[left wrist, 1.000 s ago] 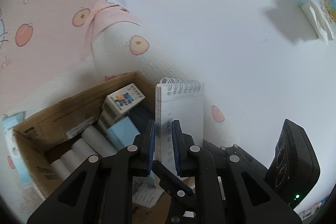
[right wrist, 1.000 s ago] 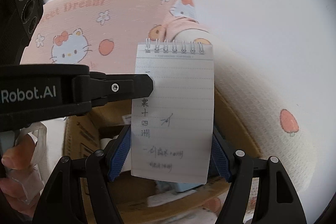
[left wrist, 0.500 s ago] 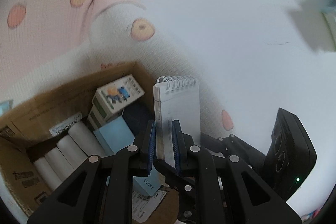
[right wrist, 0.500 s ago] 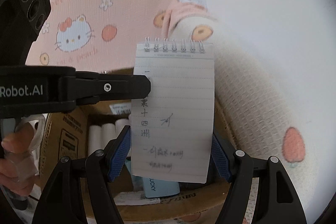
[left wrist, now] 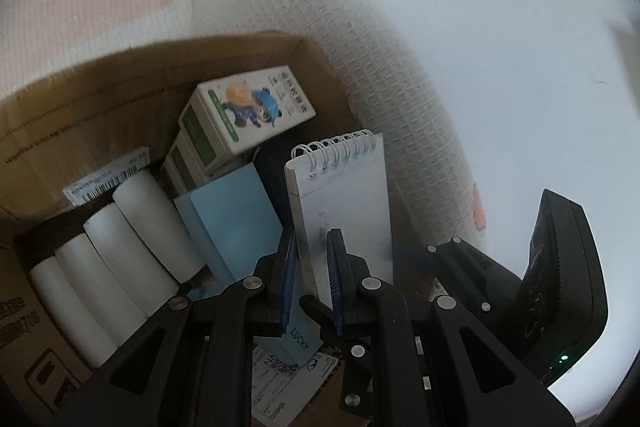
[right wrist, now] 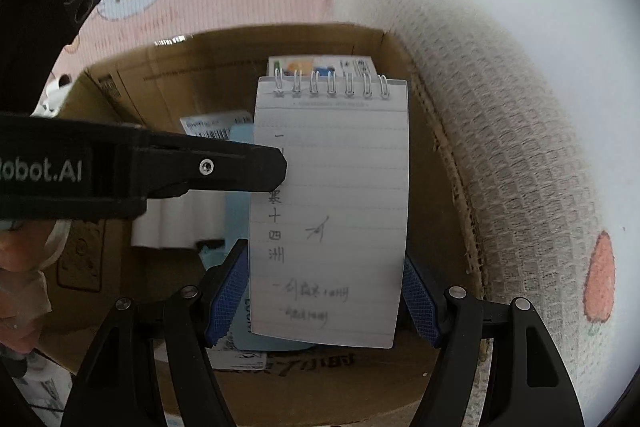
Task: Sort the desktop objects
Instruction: 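Lower the notepad with both tools into the box beside the blue case, then open both tools off the notepad and withdraw them from the box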
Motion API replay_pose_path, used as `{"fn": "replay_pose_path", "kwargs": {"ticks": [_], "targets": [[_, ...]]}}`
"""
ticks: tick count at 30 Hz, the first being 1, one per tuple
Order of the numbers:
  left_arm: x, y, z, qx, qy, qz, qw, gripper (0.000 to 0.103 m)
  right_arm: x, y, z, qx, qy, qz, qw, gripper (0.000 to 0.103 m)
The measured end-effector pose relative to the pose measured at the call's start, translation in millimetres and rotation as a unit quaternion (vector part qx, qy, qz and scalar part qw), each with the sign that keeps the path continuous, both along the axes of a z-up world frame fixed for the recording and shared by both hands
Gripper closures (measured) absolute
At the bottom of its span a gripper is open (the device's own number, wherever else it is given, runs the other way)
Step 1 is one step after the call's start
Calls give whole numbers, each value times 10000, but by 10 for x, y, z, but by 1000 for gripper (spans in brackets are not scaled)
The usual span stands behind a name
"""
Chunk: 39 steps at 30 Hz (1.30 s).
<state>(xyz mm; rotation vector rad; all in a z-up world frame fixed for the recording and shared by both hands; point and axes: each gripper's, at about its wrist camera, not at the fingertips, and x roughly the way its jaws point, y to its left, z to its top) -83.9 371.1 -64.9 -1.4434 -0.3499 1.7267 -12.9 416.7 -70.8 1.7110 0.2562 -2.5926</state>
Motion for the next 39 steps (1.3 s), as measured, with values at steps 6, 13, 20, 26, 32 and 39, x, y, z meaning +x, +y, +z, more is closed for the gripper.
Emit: {"fn": "replay_pose_path", "kwargs": {"ticks": [6,13,20,26,32,39], "targets": [[13,80,-122,-89,-171,-49,9998,86,9,44,-105,55,-267,-6,9996,33],[74,155,-198,-49,-362,-179,9992,86,55,26,-130,434,-365,53,9984,32],[157,142,-71,-214,68,-263,9994,86,140,30,33,488,-196,32,9986,29],[158,102,-39,-265,54,-373,9989,84,144,31,107,471,-200,115,9986,27],[190,101,-164,-172,-142,-383,9990,84,137,-45,-29,320,-479,299,9979,26],[246,181,-293,-58,-318,-421,9986,84,125,-82,-147,876,-703,170,9935,26]]}}
